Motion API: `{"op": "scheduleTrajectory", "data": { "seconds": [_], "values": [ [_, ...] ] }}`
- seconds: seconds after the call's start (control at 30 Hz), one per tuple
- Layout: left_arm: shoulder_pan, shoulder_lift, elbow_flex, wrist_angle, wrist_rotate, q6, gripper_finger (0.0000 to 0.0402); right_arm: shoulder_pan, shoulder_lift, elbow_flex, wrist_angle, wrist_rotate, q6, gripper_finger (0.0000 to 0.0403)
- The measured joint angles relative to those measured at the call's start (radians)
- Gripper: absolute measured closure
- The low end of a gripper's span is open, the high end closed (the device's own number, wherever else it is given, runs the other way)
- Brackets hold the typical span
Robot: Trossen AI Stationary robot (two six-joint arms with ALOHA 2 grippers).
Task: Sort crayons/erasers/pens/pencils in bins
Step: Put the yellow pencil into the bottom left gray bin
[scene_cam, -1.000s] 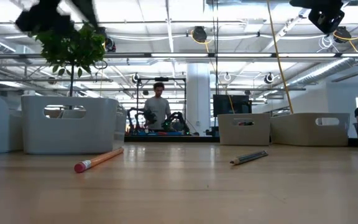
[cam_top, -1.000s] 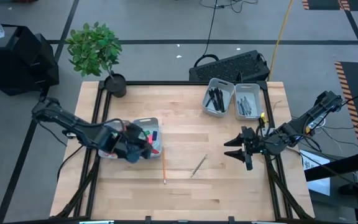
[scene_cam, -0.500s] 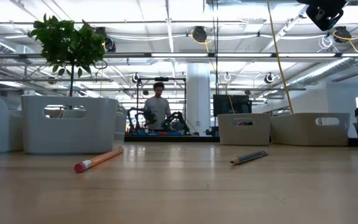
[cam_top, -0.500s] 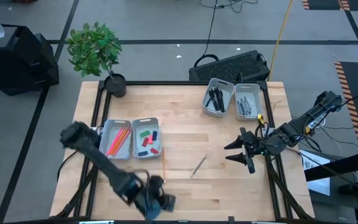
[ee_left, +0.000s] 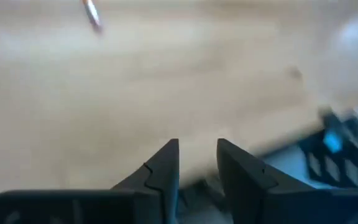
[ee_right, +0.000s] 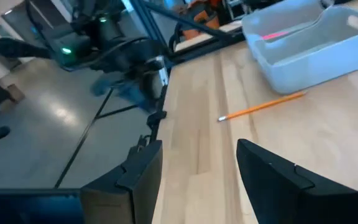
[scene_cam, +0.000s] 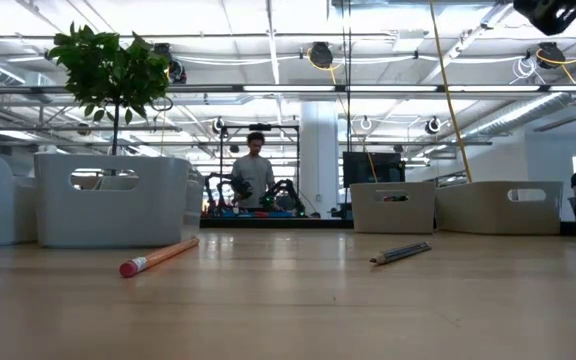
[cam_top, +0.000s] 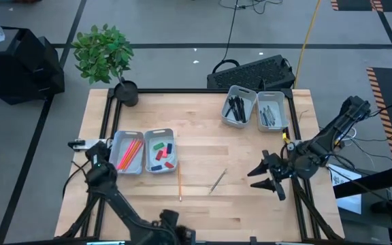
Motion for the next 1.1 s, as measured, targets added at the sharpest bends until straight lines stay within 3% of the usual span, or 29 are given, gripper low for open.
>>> {"op": "scheduleTrajectory", "data": {
  "seconds": [0.23,0.5,0.73,1.1],
  "values": [
    [0.079,0.058,-0.116,-0.048,-0.091,0.081,0.0299,0.005,0.093,0.0,0.022,0.003,0.032,0.0202],
    [0.187,0.057,-0.272,-0.047,-0.075,0.079,0.0235,0.005,0.203,0.0,0.044,-0.006,0.071,0.0202],
    [0.207,0.057,-0.282,-0.042,-0.221,0.058,0.02,0.002,0.249,0.0,0.042,-0.058,0.042,0.0202],
    [0.164,0.026,-0.282,-0.211,-0.279,-0.009,0.0199,0.002,0.261,0.0,0.028,-0.068,0.013,0.0202]
  ]
}}
